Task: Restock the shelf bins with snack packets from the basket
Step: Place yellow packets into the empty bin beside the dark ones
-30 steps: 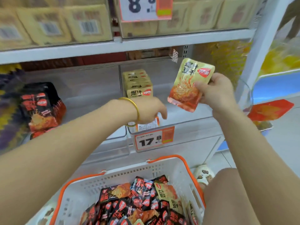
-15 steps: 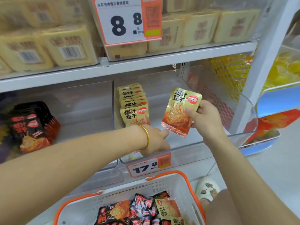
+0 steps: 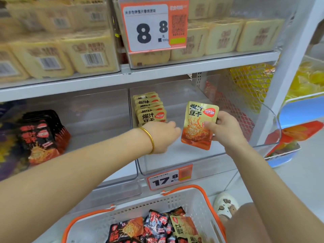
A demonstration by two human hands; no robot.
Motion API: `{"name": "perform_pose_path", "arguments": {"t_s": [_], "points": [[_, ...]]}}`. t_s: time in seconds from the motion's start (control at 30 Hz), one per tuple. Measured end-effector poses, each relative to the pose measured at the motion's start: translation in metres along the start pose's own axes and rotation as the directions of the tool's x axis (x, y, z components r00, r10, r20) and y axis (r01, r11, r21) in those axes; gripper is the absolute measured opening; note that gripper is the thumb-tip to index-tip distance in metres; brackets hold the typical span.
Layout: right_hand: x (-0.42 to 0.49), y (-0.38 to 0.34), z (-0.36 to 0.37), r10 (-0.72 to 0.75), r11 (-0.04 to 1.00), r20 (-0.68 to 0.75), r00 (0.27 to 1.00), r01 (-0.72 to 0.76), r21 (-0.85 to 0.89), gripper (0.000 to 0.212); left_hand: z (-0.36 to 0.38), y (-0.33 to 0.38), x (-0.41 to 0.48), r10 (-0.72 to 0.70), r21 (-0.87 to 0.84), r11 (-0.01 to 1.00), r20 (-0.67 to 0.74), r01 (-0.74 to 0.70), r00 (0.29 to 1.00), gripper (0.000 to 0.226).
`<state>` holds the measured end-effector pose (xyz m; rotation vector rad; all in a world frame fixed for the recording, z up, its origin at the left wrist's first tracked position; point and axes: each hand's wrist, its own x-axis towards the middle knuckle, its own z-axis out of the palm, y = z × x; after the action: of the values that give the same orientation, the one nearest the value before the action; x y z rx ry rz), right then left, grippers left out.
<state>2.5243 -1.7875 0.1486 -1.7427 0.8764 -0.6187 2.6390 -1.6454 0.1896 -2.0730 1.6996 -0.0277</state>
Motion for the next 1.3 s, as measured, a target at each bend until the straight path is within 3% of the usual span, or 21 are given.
{"name": "perform_pose_path", "arguments": {"t_s": [0.17,0.37,0.63,0.8,0.93,1.07,1.17,1.3], "points": [[-0.001,-0.013,0.005,0.18,0.982,0.19,0.965,-0.186,0.012,0.022,-0.01,-0.023,-0.003,-0.189,0.115,0.97,-0.186,0.213,0.964,0.018],[-0.001,-0.025,0.037,0.284,0.957,0.395,0.873,-0.234,-0.171,0.025,-0.014,-0.035,0.0,-0.358,0.037,0.928,-0.195,0.371,0.913,0.008],[0.001,-0.042,0.091,0.166,0.957,0.288,0.943,-0.083,-0.28,0.039,-0.009,-0.045,-0.008,-0.4,-0.228,0.911,-0.28,0.344,0.873,0.018],[-0.005,-0.036,0.102,0.166,0.961,0.212,0.963,-0.111,-0.252,0.035,0.003,-0.041,-0.031,-0.397,-0.1,0.918,-0.293,0.385,0.87,0.009],[-0.006,-0.033,0.111,0.171,0.974,0.188,0.967,-0.137,-0.181,0.042,0.005,-0.037,-0.035,-0.42,-0.183,0.906,-0.298,0.381,0.857,0.017],[-0.011,-0.032,0.113,0.238,0.956,0.178,0.955,-0.198,-0.215,0.068,0.005,-0.032,-0.036,-0.42,-0.211,0.904,-0.278,0.371,0.864,0.032],[-0.012,-0.031,0.112,0.273,0.948,0.179,0.945,-0.232,-0.218,0.079,0.004,-0.032,-0.038,-0.427,-0.233,0.899,-0.277,0.371,0.861,0.03],[-0.011,-0.029,0.113,0.278,0.924,0.267,0.923,-0.181,-0.336,0.068,0.003,-0.027,-0.043,-0.429,-0.249,0.897,-0.285,0.366,0.857,0.021]]}}
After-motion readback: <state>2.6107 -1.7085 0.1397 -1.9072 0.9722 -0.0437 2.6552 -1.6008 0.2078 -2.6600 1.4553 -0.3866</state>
